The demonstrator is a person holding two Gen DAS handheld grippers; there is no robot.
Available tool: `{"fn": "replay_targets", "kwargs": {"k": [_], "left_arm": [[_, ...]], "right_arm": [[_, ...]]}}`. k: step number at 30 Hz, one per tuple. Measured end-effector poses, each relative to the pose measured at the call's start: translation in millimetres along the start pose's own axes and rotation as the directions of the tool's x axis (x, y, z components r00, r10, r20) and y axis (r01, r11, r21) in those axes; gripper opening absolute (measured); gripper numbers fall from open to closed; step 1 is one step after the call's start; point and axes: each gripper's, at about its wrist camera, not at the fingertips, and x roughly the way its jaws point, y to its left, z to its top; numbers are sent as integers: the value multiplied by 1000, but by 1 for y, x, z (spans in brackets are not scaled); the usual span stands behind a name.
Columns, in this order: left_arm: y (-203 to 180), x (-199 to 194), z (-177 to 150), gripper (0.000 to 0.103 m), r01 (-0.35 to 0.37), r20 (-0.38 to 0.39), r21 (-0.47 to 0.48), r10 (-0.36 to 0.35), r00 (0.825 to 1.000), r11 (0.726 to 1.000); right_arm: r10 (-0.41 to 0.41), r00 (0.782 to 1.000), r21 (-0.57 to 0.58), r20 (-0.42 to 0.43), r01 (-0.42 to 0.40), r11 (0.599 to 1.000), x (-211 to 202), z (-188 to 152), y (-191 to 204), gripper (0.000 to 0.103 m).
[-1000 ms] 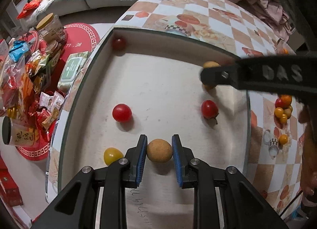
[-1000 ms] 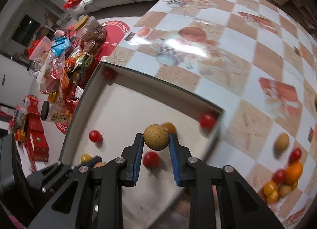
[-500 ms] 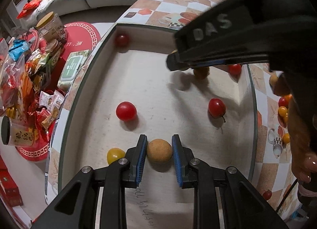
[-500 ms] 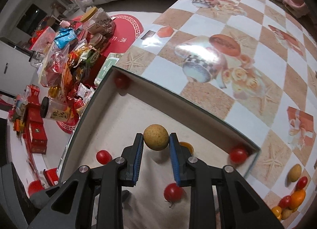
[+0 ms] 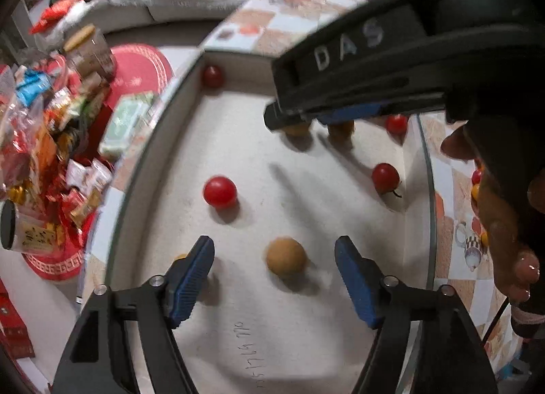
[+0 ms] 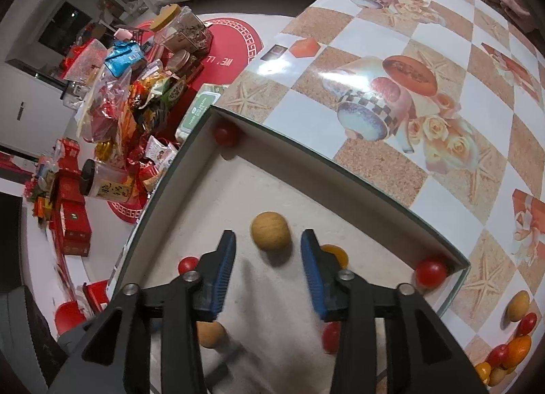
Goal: Organize fruits
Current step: 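Move both open tools back over the fruit pile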
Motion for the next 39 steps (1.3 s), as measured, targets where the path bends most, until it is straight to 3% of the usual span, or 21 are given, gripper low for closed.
{"fn": "replay_targets", "kwargs": {"k": [4, 7, 13, 20, 31, 39], "left_arm": [[-2, 2, -1, 74, -3, -23, 17, 4, 1000, 1000], [-4, 0, -1, 74, -7, -28, 25, 7, 1000, 1000], [-12, -5, 1, 74, -25, -37, 58, 27, 999, 998], [-42, -18, 7, 74, -29, -20, 135, 32, 999, 990], [-115, -31, 7, 74, 38, -12, 272, -36, 999, 961], [-168, -34, -36, 74, 116, -97, 352, -87, 991, 929]], "right_arm": [[15, 1000, 12, 13, -15, 1000, -8, -2, -2, 49], [38, 999, 36, 39, -39, 999, -19, -5, -5, 62], [35, 993, 78, 114, -44, 996, -52, -17, -17, 73], [-24, 985, 196, 170, -10, 980, -88, -50, -56, 73], [-183, 972, 396, 147, 111, 911, -132, -145, -145, 73], [-261, 963, 457, 65, 204, 866, -138, -214, -185, 73]]}}
